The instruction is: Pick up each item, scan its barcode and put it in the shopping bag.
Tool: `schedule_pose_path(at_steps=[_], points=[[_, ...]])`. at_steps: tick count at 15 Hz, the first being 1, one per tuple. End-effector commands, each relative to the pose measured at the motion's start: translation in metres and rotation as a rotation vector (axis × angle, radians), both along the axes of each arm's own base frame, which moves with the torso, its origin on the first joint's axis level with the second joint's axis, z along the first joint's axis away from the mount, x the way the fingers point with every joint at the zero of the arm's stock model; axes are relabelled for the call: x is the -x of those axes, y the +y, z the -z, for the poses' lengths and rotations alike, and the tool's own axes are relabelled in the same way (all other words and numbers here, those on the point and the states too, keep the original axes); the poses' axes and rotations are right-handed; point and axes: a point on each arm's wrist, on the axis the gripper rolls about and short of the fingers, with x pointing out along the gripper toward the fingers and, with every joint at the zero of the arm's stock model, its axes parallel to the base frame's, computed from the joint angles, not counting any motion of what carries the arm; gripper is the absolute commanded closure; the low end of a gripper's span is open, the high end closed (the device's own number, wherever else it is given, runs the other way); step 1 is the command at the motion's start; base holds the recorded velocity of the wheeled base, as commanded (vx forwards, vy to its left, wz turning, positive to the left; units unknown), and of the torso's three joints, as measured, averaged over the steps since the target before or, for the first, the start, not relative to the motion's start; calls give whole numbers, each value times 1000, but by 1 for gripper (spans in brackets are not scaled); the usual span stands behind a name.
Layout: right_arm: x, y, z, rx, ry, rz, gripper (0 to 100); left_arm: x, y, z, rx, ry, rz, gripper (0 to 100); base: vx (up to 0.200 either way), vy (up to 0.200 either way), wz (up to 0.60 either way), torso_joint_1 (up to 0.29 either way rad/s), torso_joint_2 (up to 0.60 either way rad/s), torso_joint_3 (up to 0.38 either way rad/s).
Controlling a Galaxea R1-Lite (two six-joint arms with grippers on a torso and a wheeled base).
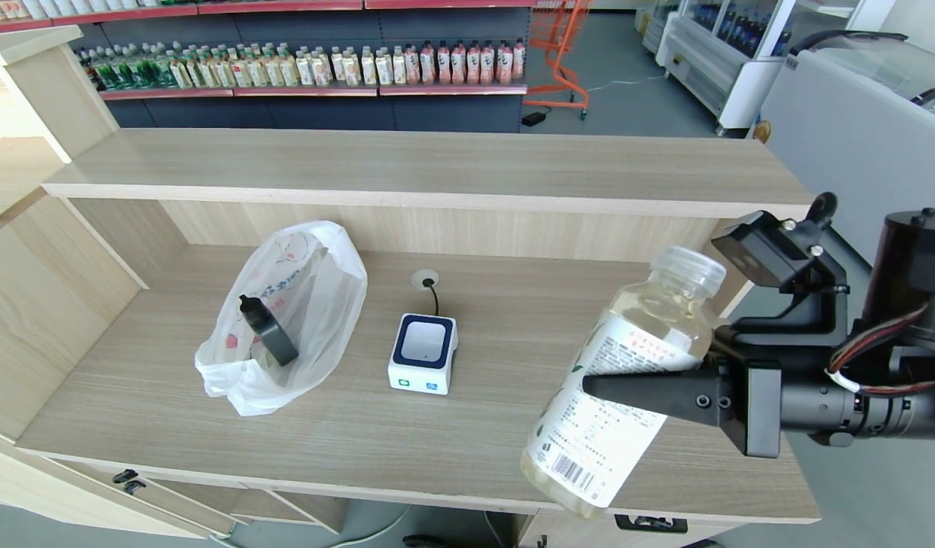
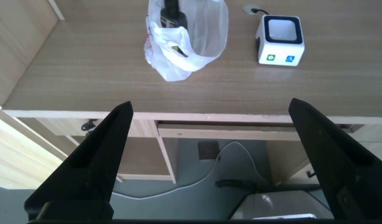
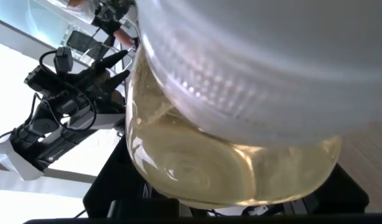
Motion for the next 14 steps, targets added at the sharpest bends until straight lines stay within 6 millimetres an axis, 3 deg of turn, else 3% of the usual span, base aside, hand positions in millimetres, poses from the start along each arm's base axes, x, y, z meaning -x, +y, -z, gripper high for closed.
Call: schedule_pose_path(at_steps=[1,14], points=[[2,-1,-4,6,11,-2,100,0,0,0,0,1,0,0,0,0,0,0,0,0],[9,-3,-7,24,-9,13,100,0,0,0,0,1,0,0,0,0,0,0,0,0]])
